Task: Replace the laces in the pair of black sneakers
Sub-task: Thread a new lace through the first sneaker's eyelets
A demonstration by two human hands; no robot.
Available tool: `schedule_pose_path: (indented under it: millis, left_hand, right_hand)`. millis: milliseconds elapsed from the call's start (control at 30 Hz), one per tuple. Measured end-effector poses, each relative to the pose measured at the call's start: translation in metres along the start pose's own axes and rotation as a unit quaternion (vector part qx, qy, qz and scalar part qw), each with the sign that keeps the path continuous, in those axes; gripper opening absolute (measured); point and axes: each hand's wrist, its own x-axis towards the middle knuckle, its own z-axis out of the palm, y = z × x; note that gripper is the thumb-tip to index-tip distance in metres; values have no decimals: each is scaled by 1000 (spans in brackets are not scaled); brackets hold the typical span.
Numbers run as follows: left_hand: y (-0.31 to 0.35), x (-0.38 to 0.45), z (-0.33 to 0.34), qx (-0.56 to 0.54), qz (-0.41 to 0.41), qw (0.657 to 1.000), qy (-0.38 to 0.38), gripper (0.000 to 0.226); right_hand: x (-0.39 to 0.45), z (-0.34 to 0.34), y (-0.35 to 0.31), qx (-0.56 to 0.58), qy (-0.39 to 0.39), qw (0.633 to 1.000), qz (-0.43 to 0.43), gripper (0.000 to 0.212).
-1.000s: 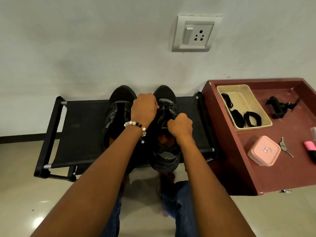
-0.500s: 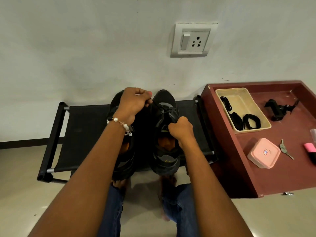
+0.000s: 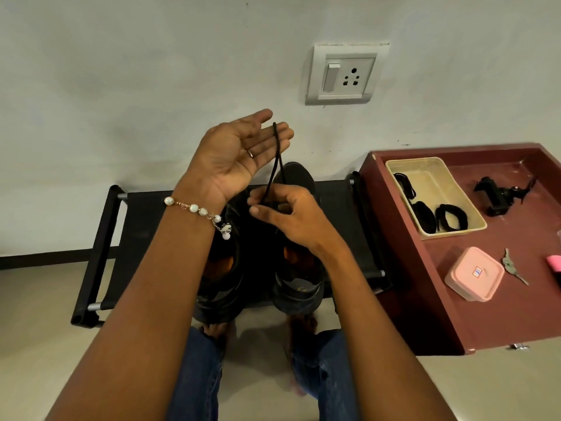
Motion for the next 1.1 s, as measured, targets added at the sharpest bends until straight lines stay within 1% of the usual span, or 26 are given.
schedule_pose_path:
  millis: [67,167,233,267,333,367,400,433,467,500,533,567,600,633,667,700,733,767,833,867,933,967,1000,1033,1067,1100]
  left_hand:
    - [3,3,-6,-58,-7,998,-1,27]
    - [4,13,-22,-121,15,992,38,31]
    - [-1,22,-35,-130,35,988,73,37]
    - [-4,26,-41,-124,42,987,91,41]
    - [-13,34,-52,-76,45,987,135,47]
    - [-18,38,-57,-27,39,988,149,48]
    - [-23,41,-59,58,31,985,157,48]
    - [-27,41,-59,176,26,971,157,46]
    - [-31,41,-59,308,26,939,151,43]
    - [-35,40,-58,432,41,890,142,38]
    - [-37,37,-55,536,66,832,129,33]
    - [-39,34,-51,608,93,781,107,31]
    - [-40,31,-46,645,109,753,67,32]
    - [-41,27,-40,646,110,755,14,32]
    - [-41,24,-35,620,101,777,-39,29]
    - [-42,23,-31,589,94,799,-75,25]
    - [-44,23,-28,568,95,813,-86,18]
    - [-46,23,-28,558,99,820,-76,12]
    - [-49,24,-31,533,98,840,-26,11]
    - [-49,26,-33,508,93,856,18,12]
    - [-47,29,-42,431,86,887,141,14]
    - [-44,30,-46,380,81,898,204,17]
    - [-41,32,-49,326,76,908,252,18]
    - [-39,32,-51,279,69,916,280,18]
    - [-38,33,-53,252,60,921,290,15]
    - [-39,33,-53,252,46,924,285,12]
  right_hand:
    - [-2,0,-1,18,-25,999,-9,15]
    - [-7,-12,-5,56,-32,998,-9,17]
    - [-11,-23,-7,91,-14,996,-10,19]
    - [-13,-29,-7,109,7,994,-9,19]
    - [-17,-40,-5,150,76,986,-1,19]
    - [-17,-45,-4,170,115,979,2,20]
    - [-18,-49,-3,185,153,971,2,21]
    - [-18,-53,-2,196,185,963,1,23]
    - [-17,-56,-1,198,207,958,-1,24]
    - [-16,-57,0,190,218,957,1,25]
    - [-14,-56,0,171,218,961,6,25]
    - [-12,-53,1,147,211,966,12,26]
    - [-11,-50,1,126,201,971,17,26]
    - [-10,-47,1,110,190,975,20,26]
    - [-8,-44,0,101,179,979,19,26]
    - [-7,-42,-1,95,170,981,16,25]
    - [-7,-42,-1,93,163,982,16,25]
    - [-6,-42,0,91,159,983,19,25]
    - [-7,-45,3,91,158,983,31,23]
    - [-8,-47,5,88,162,982,41,22]
    - [-9,-54,13,70,188,978,66,18]
    - [-9,-58,17,60,211,972,81,17]
    - [-9,-62,22,54,238,965,96,17]
    - [-8,-66,27,49,264,957,109,18]
    - [-8,-69,31,43,286,950,120,19]
    - [-7,-71,35,36,300,945,127,20]
